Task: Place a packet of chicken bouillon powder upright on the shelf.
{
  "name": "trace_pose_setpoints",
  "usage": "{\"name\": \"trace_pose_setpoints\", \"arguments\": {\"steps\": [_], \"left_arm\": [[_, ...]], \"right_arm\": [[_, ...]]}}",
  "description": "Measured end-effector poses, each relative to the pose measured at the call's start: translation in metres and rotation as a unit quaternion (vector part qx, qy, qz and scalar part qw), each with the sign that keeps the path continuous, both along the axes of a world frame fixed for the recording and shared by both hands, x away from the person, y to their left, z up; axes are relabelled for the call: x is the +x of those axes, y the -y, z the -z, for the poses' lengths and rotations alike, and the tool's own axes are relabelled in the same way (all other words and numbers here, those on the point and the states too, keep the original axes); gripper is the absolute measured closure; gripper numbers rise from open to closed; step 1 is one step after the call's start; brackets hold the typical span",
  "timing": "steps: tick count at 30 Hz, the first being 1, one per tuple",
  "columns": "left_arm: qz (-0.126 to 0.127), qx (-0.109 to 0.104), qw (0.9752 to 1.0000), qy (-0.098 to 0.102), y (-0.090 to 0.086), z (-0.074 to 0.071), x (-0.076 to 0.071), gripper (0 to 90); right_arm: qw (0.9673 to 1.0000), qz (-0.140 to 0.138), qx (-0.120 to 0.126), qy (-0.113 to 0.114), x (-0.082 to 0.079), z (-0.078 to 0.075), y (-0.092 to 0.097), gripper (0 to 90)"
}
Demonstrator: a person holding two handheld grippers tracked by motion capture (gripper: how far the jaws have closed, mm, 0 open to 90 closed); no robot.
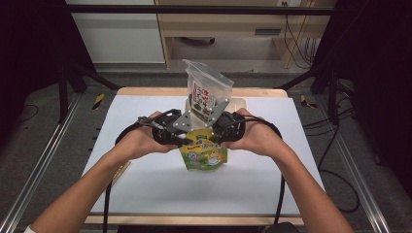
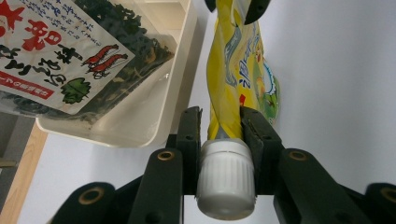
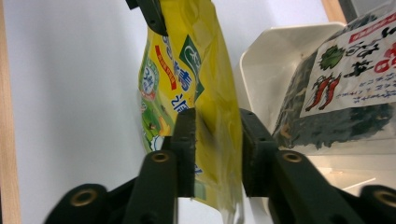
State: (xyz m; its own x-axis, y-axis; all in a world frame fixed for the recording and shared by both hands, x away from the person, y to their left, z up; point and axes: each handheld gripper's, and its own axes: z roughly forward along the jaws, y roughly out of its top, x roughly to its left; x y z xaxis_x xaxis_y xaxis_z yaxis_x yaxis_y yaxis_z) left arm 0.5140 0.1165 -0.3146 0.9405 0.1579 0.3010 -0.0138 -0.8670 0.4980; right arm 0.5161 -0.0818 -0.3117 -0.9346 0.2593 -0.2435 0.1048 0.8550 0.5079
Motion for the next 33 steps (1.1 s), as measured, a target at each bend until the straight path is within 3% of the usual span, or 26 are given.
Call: {"name": "trace_pose_setpoints", "arguments": {"steps": [6,9,14,18,21,25,29,33], "left_arm": [[0.003,-0.001,1.0000,0.000,-0.001,0.000,-0.001,69.7],[-0.003,-0.008,1.0000,-0.001,0.000,0.000,-0.001,68.9],[-0.027,-0.054,0.9981,0.006,-0.005,-0.009,-0.003,37.2],[-0.048,-0.074,0.9961,0.005,-0.014,-0.013,-0.005,24.5],[-0.071,-0.087,0.9937,0.000,-0.023,-0.010,-0.003,20.3],[-0.097,-0.088,0.9914,0.002,-0.034,-0.001,-0.001,13.5],[-0.128,-0.091,0.9876,-0.001,-0.046,0.010,0.002,9.2],[-0.163,-0.108,0.9807,-0.010,-0.057,0.024,0.005,7.8]], "right_arm": [[0.9999,0.001,-0.001,-0.013,0.002,0.001,-0.001,88.8],[0.9998,0.007,0.002,-0.020,0.002,0.000,0.001,90.0],[0.9995,0.015,0.006,-0.026,0.000,-0.001,0.005,90.0],[0.9990,0.035,0.010,-0.025,-0.003,-0.006,0.013,90.0],[0.9982,0.052,0.015,-0.026,-0.004,-0.009,0.021,90.0],[0.9969,0.069,0.019,-0.032,-0.006,-0.014,0.033,90.0],[0.9947,0.093,0.024,-0.035,-0.009,-0.018,0.046,90.0],[0.9903,0.128,0.034,-0.042,-0.010,-0.021,0.063,90.0]]}}
